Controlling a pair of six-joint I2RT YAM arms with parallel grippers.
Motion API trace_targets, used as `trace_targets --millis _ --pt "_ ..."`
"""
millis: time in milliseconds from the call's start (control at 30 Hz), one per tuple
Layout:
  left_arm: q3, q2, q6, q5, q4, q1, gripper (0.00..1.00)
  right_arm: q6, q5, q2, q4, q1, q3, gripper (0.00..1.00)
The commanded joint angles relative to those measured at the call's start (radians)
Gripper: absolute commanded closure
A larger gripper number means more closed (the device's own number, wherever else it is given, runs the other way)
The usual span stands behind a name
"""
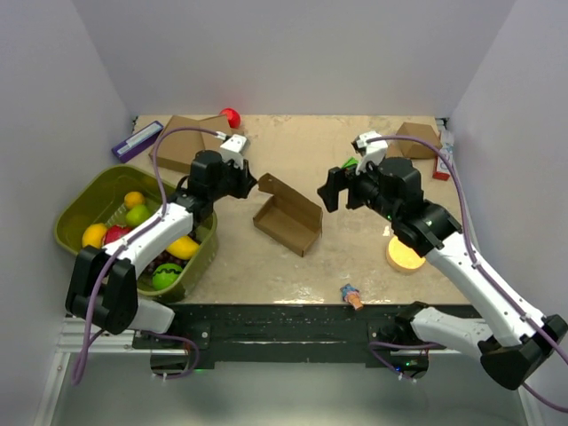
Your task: Fold the paper box
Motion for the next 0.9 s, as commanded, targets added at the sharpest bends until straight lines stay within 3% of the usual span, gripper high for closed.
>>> trace_targets --millis 0,67,100,200,467,633,733,867 --pt "0.03 -0.038 0.096 0.058 -0.007 0.007 0.61 0.134 0.029 -0.13 -0.144 -0.001 -0.045 0.01" --pt "0.04 -0.046 0.134 0.059 -0.018 0.007 0.52 0.141 0.018 -0.158 -0.186 -0.001 -0.057 0.01" --pt "0.042 -0.048 0.145 0.062 -0.019 0.007 0.43 0.148 0.013 -0.169 -0.2 -0.001 -0.063 0.01" --pt "0.071 -0.019 0.179 0.122 -0.025 0.007 0.33 0.145 -0.014 -0.197 -0.232 -0.001 -0.08 0.01" --pt "0.157 0.104 0.191 0.24 -0.016 0.007 0.3 0.103 -0.057 -0.224 -0.25 -0.001 -0.121 0.01" --pt "0.183 0.166 0.191 0.272 -0.022 0.002 0.42 0.085 -0.071 -0.24 -0.263 -0.001 -0.134 0.01" --pt "0.169 0.161 0.191 0.265 -0.005 0.001 0.56 0.082 -0.074 -0.263 -0.255 0.001 -0.147 0.01" --pt "0.145 0.147 0.183 0.229 0.019 -0.007 0.95 0.082 -0.071 -0.258 -0.255 -0.001 -0.16 0.01"
